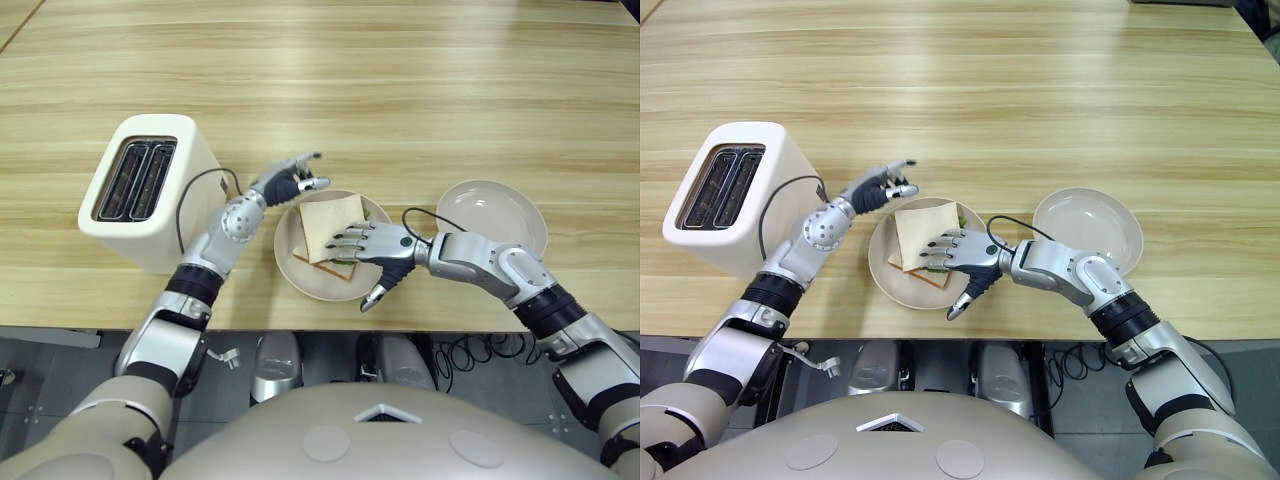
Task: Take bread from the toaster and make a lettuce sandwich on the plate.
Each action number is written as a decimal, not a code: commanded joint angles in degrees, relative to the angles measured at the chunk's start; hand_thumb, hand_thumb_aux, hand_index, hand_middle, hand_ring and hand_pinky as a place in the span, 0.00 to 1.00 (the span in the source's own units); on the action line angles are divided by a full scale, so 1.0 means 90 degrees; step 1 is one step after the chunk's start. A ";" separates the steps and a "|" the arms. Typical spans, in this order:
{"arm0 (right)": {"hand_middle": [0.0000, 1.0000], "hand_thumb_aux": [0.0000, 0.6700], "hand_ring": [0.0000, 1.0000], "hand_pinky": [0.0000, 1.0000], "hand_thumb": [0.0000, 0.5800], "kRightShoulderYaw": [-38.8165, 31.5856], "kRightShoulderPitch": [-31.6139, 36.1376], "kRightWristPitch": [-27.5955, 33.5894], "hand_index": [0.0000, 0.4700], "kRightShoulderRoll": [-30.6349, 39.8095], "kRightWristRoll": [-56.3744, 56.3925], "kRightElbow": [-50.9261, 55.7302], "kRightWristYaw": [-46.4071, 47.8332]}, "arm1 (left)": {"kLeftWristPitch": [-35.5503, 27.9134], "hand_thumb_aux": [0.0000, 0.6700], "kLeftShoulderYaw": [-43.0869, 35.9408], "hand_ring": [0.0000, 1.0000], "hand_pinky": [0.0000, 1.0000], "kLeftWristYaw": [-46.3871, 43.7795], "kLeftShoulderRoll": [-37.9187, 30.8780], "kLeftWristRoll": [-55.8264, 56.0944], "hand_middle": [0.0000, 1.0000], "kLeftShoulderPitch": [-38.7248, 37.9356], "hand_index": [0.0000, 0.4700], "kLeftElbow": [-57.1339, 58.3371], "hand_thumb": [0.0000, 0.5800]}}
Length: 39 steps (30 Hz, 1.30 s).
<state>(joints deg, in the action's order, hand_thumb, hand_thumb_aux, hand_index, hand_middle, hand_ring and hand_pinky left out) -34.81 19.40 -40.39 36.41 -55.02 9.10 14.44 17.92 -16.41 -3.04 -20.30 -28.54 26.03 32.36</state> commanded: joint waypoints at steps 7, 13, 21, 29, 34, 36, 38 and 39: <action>0.00 0.00 0.00 0.00 0.00 -0.0582 -0.0158 -0.0158 0.00 -0.0069 -0.0266 0.0690 0.0370 | 0.0081 0.00 0.0847 0.00 0.00 0.1377 -0.0389 -0.0292 0.00 -0.0345 0.00 -0.2144 0.00; 0.00 0.00 0.00 0.00 0.00 0.0007 -0.0061 -0.0266 0.00 -0.0195 -0.0085 0.0274 -0.0828 | -0.0018 0.00 0.1005 0.00 0.00 0.0247 -0.0802 0.0299 0.00 -0.1390 0.00 -0.3683 0.00; 0.00 0.00 0.00 0.00 0.00 0.1821 -0.0430 -0.0354 0.00 -0.0010 0.2155 -0.1085 -0.1455 | 0.0053 1.00 0.1486 1.00 1.00 -0.0757 -0.1404 0.1098 1.00 -0.3021 0.98 -0.4847 1.00; 1.00 1.00 1.00 1.00 1.00 0.2207 -0.1334 -0.0375 0.98 0.0613 0.3461 -0.1460 -0.0467 | 0.0379 1.00 0.1640 1.00 1.00 -0.1731 -0.1659 0.2327 1.00 -0.4108 0.98 -0.5076 1.00; 1.00 1.00 1.00 1.00 1.00 0.1731 -0.2183 -0.0264 0.98 0.1193 0.3350 -0.1216 0.0584 | 0.0314 1.00 0.1099 1.00 1.00 -0.2804 -0.2261 0.2275 1.00 -0.5186 0.98 -0.5342 1.00; 1.00 1.00 1.00 1.00 1.00 0.1657 -0.2542 -0.0129 0.98 0.1357 0.3337 -0.1199 0.0886 | 0.0216 1.00 0.0970 1.00 1.00 -0.2996 -0.2357 0.2180 1.00 -0.5403 0.98 -0.5424 1.00; 1.00 1.00 1.00 1.00 1.00 0.1626 -0.2807 -0.0019 0.98 0.1454 0.3266 -0.1159 0.1077 | 0.0133 1.00 0.0795 1.00 1.00 -0.3187 -0.2391 0.2005 1.00 -0.5552 0.98 -0.5427 1.00; 1.00 1.00 1.00 1.00 1.00 0.1631 -0.2913 0.0048 0.98 0.1482 0.3215 -0.1149 0.1162 | 0.0091 1.00 0.0671 1.00 1.00 -0.3230 -0.2410 0.1764 1.00 -0.5607 0.98 -0.5389 1.00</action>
<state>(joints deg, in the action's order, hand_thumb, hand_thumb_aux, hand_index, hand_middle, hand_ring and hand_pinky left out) -19.94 -5.96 -41.43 48.86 -25.14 -1.60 22.77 20.09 -8.42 -30.55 -41.55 -9.36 -23.83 -15.85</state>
